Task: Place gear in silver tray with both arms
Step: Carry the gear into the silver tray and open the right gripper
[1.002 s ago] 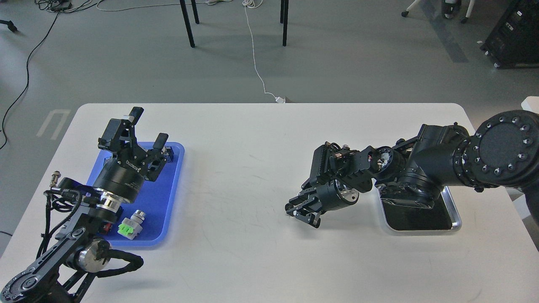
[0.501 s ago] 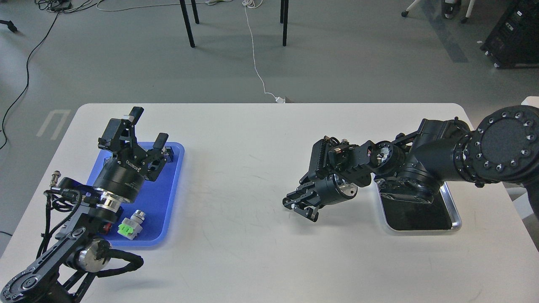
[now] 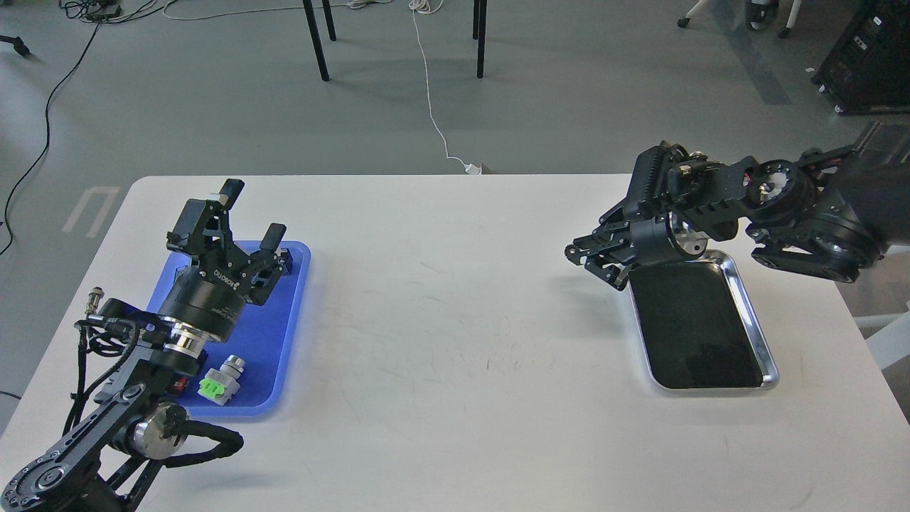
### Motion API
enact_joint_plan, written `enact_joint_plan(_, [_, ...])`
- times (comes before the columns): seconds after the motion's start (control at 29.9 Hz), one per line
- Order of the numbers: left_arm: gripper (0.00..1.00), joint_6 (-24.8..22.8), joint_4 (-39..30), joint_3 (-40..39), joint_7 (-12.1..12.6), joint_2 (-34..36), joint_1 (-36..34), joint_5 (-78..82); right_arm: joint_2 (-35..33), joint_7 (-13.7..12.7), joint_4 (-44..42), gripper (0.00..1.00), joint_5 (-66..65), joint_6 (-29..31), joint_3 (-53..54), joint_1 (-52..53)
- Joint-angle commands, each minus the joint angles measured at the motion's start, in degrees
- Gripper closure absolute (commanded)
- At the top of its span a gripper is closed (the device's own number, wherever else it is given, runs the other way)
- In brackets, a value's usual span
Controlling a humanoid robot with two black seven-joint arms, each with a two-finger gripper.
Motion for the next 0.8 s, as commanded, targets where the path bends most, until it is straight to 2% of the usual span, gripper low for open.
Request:
enact_joint_plan(0.0, [0.02,-0.02,-0.24,0.09,0.0,-0.65,0.0,0.0,-2.1,0.0,-4.01,0.84,-0.24,0.0,-2.03,-2.48])
enact_joint_plan(0.2, [0.02,-0.02,-0.42,0.09,0.0,-0.83,0.09,0.0,-3.51,0.0,-11.13,0.84,-0.42,-0.27,-5.02,-6.35])
enact_joint_plan(0.53, [0.02,-0.02,-0.51,0.09,0.0,-1.27,0.09,0.08,-10.19,0.0,-7.89,0.84,-0.77,-0.35,-5.2,-9.16])
enact_joint_plan(0.77, [0.02,-0.02,-1.04,0.18,0.0,-1.27,0.09,0.08,-10.02,0.0,-8.42,0.83,-0.68,-1.14,-3.97,-12.06])
